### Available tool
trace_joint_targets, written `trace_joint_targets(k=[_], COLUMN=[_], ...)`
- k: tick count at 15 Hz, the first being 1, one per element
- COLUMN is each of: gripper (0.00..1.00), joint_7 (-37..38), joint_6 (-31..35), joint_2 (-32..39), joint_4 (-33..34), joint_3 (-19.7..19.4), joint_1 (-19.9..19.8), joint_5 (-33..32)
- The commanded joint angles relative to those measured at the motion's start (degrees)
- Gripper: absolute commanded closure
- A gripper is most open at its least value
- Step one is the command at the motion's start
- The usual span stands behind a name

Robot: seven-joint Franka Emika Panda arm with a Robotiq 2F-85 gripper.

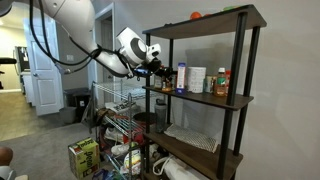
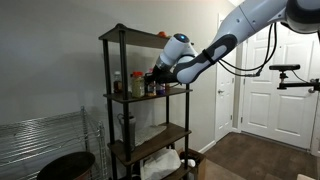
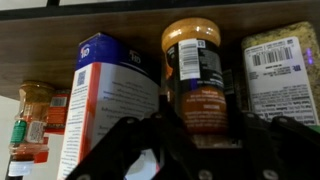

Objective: Move the black bottle to the left

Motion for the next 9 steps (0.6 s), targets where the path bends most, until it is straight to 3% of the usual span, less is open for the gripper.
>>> trace_joint_targets(k=[1,9], gripper=[0.73,0.73], joint_7=[0.3,0.4], joint_6=[0.2,-0.7], joint_2=[1.8,4.8], joint_4=[2.6,6.4], joint_3=[0.3,0.0], joint_1=[-0.3,-0.3], joint_5=[2.3,4.5])
